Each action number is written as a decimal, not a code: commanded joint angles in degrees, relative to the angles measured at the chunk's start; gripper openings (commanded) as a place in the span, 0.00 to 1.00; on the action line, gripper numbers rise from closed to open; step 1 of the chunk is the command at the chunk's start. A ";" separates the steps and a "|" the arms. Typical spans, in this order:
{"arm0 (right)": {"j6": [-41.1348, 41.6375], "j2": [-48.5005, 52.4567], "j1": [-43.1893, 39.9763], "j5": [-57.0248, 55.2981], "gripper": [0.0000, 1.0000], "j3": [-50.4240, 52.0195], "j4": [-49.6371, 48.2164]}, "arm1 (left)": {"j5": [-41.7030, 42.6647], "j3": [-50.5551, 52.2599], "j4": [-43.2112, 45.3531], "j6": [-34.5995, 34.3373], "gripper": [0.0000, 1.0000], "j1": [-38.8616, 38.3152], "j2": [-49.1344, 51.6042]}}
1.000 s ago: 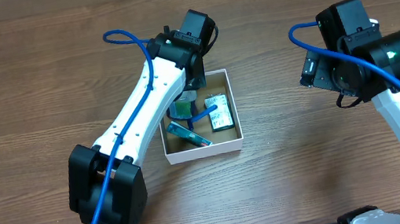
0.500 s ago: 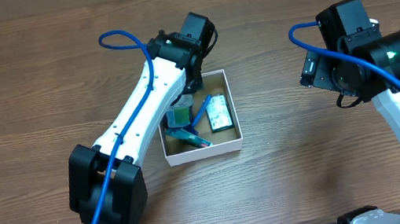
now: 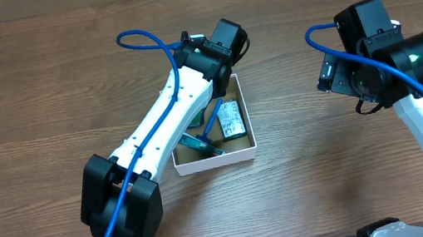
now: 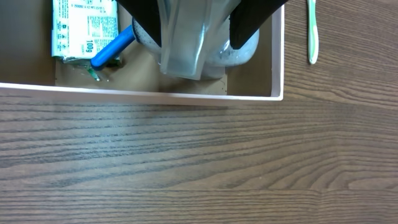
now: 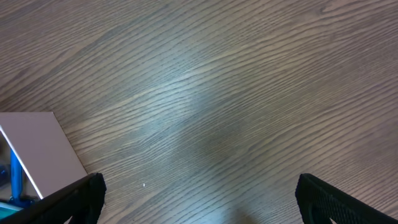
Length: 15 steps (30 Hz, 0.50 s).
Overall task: Pack container
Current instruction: 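Carry the soap bottle right and lower it into the box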
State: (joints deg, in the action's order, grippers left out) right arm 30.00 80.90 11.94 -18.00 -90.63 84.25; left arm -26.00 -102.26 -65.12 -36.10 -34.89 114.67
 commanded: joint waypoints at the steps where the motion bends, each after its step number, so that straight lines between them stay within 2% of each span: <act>1: 0.44 -0.42 -0.13 -0.57 1.00 -0.83 -0.11 | -3.28 -0.11 -0.07 -0.81 0.29 0.46 -2.75; 15: 0.44 -0.42 -0.13 -0.57 1.00 -0.83 -0.11 | -4.68 0.44 4.70 1.55 0.18 0.39 -4.76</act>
State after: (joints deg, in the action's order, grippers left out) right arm 30.02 80.90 11.92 -18.04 -90.63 84.25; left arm -27.75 -102.24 -60.71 -36.07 -34.79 112.81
